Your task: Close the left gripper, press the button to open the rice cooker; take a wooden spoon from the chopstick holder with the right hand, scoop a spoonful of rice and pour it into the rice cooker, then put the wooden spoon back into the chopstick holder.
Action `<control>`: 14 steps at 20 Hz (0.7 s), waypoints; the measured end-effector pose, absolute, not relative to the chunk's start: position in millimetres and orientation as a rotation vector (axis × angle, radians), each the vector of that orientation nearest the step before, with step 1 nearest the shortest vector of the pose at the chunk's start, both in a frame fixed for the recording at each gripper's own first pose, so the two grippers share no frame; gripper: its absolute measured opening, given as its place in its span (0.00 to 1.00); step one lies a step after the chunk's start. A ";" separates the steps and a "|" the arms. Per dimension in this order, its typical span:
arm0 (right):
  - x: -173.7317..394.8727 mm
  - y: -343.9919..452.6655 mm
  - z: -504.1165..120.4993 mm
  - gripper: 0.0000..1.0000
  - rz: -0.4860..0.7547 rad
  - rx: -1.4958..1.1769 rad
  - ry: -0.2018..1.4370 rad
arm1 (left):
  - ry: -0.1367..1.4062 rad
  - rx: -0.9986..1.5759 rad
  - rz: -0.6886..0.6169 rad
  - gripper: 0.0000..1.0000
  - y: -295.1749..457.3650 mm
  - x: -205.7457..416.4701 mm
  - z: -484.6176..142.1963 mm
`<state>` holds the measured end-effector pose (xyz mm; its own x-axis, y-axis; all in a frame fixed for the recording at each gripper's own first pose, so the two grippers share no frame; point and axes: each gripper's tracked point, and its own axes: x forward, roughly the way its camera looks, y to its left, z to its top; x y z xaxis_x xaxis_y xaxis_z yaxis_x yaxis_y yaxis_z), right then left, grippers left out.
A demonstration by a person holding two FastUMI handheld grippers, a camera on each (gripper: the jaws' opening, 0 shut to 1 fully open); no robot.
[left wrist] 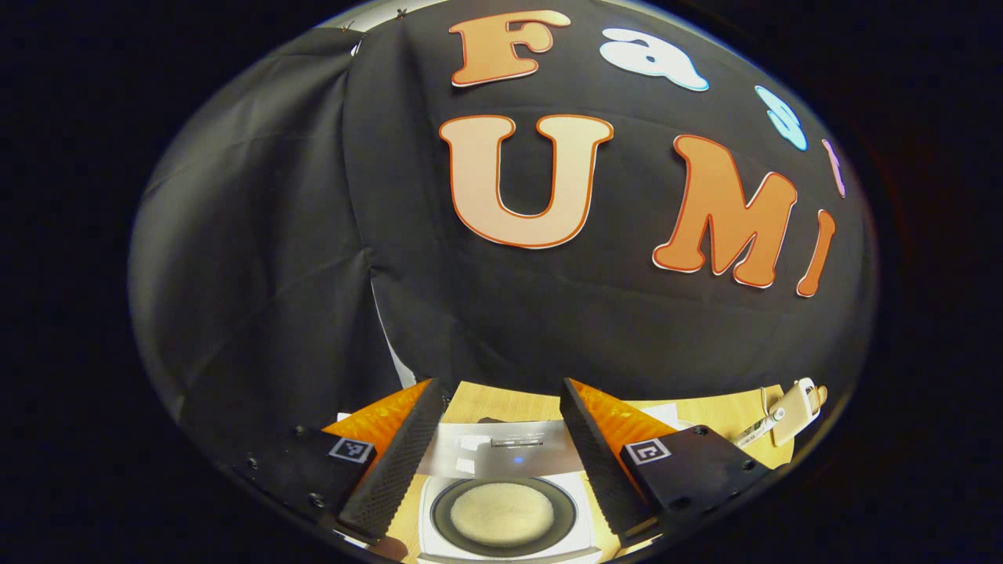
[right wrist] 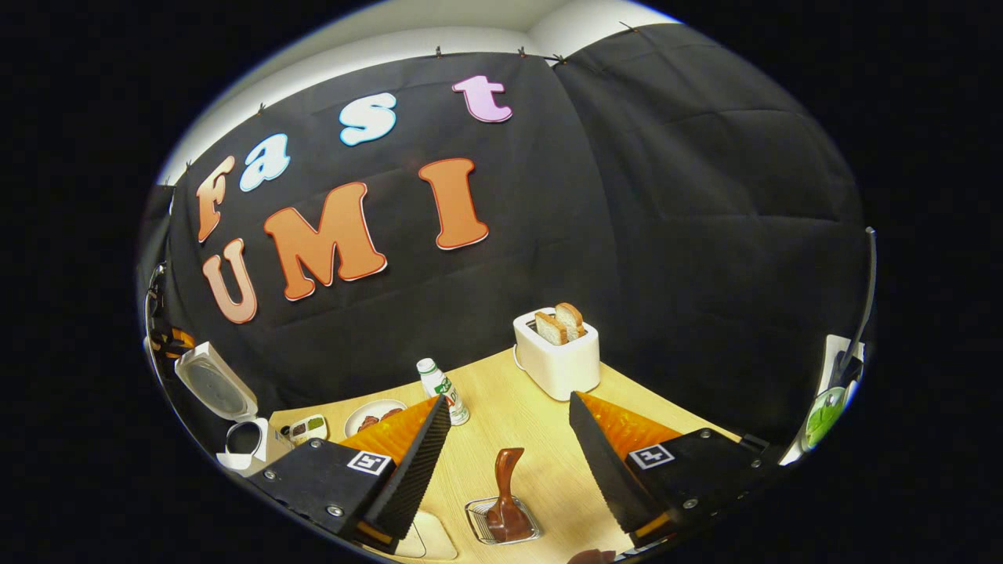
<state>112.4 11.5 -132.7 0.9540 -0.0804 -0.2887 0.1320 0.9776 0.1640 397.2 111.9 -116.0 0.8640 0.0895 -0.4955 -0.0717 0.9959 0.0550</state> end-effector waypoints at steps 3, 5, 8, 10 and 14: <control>113.3 18.7 -124.0 0.94 -0.065 0.172 0.287 | 0.522 0.028 0.088 1.00 108.9 370.1 -120.3; 114.5 20.1 -113.2 0.95 -0.046 0.129 0.282 | 0.529 0.023 0.093 1.00 108.1 352.6 -127.9; 112.9 15.7 -89.5 0.95 -0.029 0.055 0.259 | 0.550 0.010 0.109 1.00 107.8 322.0 -142.5; 106.9 18.0 -72.2 0.94 -0.004 0.044 0.235 | 0.578 -0.028 0.097 1.00 99.7 303.5 -157.6; 93.9 26.2 -44.6 0.95 0.055 0.023 0.196 | 0.657 -0.092 0.094 1.00 96.0 269.6 -197.0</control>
<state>93.9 26.2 -44.6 0.9795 0.0567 -0.1936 -0.0521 0.9982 0.0286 269.6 96.0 -197.0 0.7877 0.0576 -0.6134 -0.1160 0.9917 -0.0558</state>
